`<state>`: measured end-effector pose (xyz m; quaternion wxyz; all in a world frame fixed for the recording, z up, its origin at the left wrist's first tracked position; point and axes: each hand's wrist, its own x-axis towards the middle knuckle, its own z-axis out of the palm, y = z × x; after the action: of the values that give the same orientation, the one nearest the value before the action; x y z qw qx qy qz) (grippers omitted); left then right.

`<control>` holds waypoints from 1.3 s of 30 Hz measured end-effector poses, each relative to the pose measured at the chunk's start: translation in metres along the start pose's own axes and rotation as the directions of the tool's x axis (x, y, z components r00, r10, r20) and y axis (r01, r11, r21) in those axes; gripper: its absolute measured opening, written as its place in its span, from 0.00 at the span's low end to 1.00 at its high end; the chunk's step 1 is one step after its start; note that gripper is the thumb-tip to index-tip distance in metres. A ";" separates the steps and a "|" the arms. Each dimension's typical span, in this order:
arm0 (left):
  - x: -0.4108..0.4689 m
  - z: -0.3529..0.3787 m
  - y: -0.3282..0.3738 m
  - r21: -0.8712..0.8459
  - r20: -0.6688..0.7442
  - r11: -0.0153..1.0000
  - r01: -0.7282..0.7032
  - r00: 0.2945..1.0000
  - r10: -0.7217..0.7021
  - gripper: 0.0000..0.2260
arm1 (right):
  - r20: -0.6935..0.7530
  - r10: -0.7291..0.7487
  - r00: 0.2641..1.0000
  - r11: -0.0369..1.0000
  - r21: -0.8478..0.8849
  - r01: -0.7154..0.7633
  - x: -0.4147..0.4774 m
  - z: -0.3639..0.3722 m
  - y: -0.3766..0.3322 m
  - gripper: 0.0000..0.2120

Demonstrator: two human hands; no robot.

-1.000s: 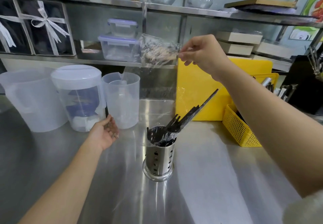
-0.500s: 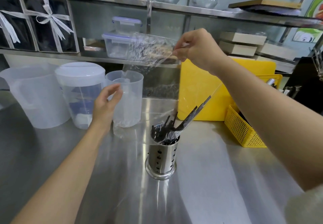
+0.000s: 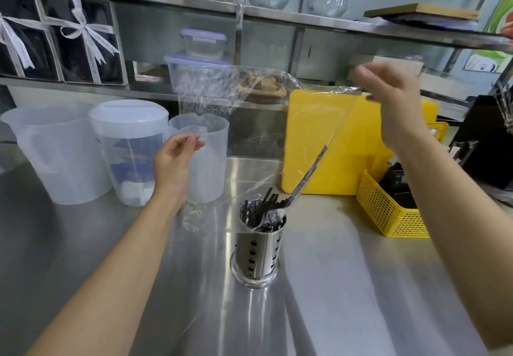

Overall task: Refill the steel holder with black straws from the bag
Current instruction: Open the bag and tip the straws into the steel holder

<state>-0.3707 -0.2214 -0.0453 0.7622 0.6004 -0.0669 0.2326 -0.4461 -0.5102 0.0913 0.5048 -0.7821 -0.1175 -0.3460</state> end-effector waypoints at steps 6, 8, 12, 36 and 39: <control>0.001 0.008 0.003 0.052 -0.013 0.999 0.004 1.000 -0.003 0.08 | 0.126 0.121 0.985 0.991 -0.075 -0.112 -0.014 0.003 0.021 0.05; 0.004 0.008 0.005 0.096 0.004 0.995 0.017 1.000 -0.017 0.09 | 0.071 0.113 0.991 0.992 -0.066 -0.109 -0.011 0.009 0.018 0.05; 0.014 0.002 0.012 0.213 0.019 0.977 0.006 1.000 -0.011 0.10 | 0.049 0.078 0.996 0.994 -0.086 -0.074 -0.004 0.019 0.008 0.07; 0.032 0.012 0.042 0.229 0.094 0.973 0.001 0.995 -0.023 0.09 | -0.104 -0.003 0.995 0.999 -0.044 -0.001 0.011 0.026 0.003 0.08; 0.033 0.020 0.054 0.143 0.067 0.989 -0.039 0.997 0.029 0.10 | -0.158 0.021 0.987 0.997 0.080 -0.009 0.012 0.017 0.004 0.09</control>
<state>-0.3617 -0.2220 0.0207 0.7101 0.6600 -0.0846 0.2303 -0.4282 -0.4989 0.0920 0.5458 -0.7322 -0.0845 -0.3986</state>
